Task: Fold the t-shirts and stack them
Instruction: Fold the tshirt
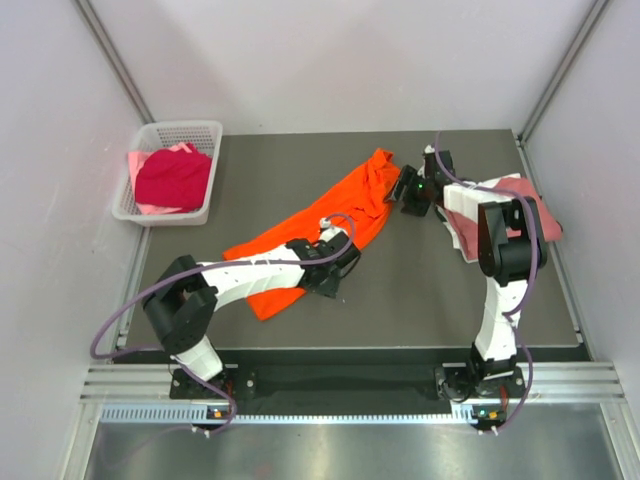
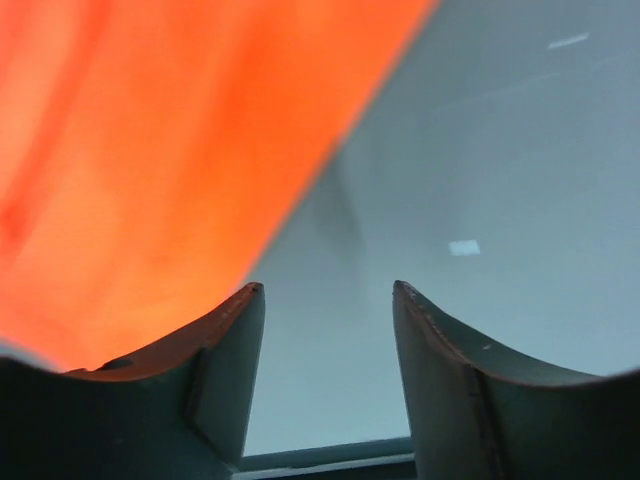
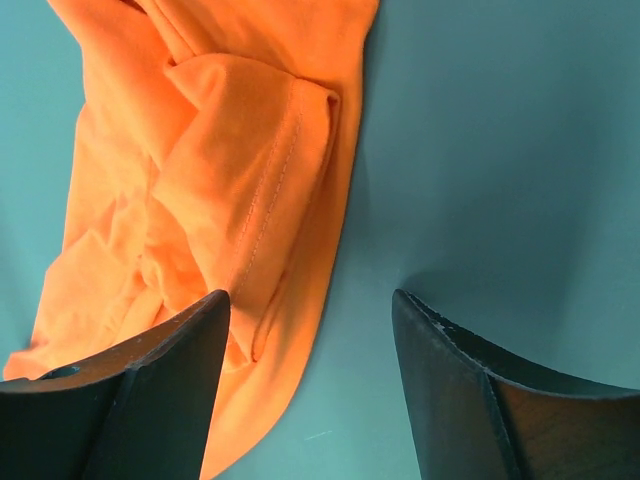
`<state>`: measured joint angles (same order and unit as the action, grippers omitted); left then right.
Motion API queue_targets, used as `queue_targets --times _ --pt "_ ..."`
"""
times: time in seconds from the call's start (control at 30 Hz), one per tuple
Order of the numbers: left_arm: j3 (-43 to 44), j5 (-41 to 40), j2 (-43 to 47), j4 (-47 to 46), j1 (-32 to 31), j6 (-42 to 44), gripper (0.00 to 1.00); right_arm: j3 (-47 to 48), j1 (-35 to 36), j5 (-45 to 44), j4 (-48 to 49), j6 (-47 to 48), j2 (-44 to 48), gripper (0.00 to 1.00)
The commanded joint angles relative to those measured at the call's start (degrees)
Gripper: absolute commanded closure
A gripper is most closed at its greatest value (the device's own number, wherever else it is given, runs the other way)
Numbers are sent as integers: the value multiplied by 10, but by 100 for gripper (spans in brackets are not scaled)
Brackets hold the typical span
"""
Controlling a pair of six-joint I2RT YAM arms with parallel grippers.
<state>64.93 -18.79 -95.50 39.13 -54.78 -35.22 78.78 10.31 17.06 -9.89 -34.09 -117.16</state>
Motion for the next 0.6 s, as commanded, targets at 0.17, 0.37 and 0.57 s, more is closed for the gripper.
queue_targets --times 0.17,0.37,0.57 --pt "-54 -50 -2 29 49 52 49 -27 -6 7 22 6 47 34" --pt "-63 -46 -35 25 51 52 61 -33 -12 7 24 9 58 34" --pt "-70 -13 -40 11 52 52 59 -35 -13 8 25 8 60 33"
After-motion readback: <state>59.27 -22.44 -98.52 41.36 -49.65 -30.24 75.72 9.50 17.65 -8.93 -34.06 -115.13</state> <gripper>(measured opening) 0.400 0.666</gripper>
